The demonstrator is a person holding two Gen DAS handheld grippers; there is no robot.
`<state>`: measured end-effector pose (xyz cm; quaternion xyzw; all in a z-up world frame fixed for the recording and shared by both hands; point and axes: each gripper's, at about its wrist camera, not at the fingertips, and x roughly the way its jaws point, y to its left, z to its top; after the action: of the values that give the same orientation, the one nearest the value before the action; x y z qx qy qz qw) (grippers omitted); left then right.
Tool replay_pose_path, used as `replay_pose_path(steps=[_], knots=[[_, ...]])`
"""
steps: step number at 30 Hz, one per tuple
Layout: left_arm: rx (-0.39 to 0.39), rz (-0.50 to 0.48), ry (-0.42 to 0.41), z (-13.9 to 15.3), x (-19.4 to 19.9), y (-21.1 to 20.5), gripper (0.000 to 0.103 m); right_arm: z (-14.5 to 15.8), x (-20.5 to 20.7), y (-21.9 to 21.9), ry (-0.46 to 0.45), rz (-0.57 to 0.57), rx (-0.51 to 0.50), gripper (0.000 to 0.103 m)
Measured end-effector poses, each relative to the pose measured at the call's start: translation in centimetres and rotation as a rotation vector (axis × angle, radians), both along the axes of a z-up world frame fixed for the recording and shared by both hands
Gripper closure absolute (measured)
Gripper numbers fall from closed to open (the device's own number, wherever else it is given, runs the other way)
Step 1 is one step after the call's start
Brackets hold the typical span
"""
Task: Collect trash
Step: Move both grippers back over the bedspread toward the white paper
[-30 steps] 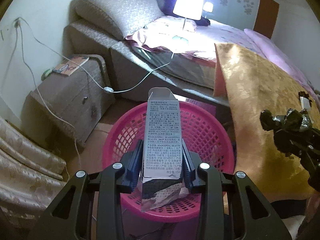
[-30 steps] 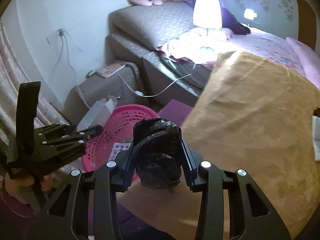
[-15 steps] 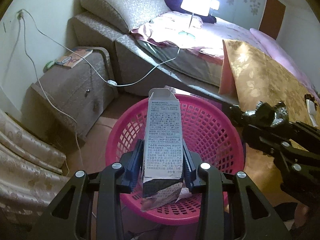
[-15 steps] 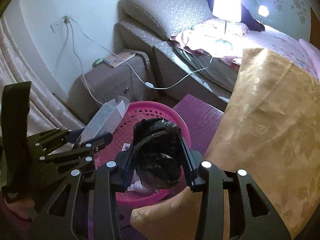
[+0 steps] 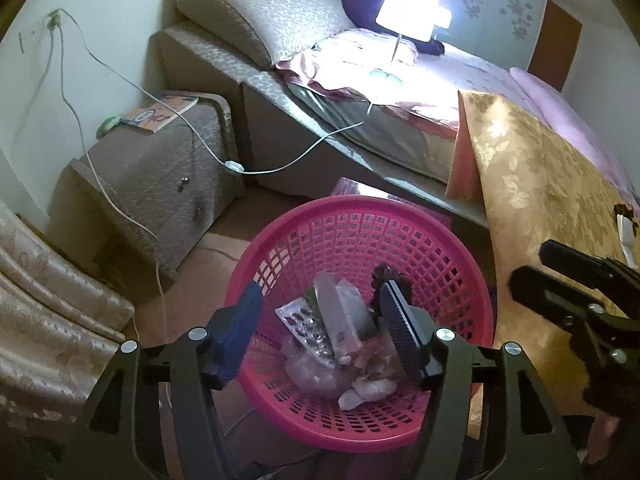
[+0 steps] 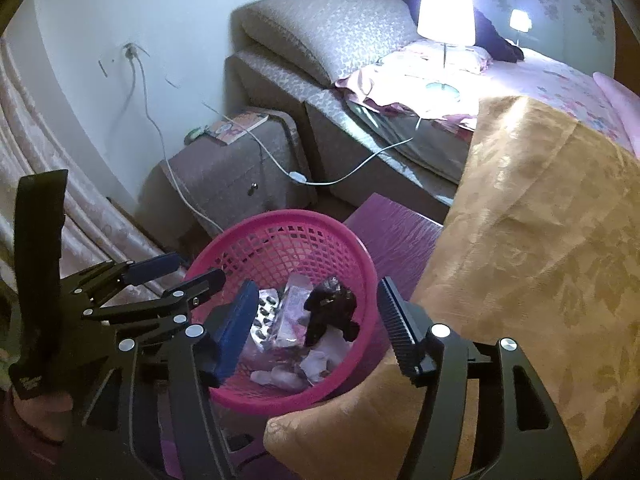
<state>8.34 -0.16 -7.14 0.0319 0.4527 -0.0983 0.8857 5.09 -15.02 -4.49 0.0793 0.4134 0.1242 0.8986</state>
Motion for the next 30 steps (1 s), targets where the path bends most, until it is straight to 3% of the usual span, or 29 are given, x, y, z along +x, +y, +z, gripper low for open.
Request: replay_pose_path(steps=[16,30], knots=[[-0.02,-0.017,-0.04,0.9,-0.8,-0.8,0.036,0.7,-3.7,-4.8,-0.045,-0.149,-0.045,0.043],[-0.051,-0.126,-0.03,1.6,-2.5,-4.6,0.028,-0.2,-11.7,-15.2,-0.072,-0.464,-0.118,0.037]])
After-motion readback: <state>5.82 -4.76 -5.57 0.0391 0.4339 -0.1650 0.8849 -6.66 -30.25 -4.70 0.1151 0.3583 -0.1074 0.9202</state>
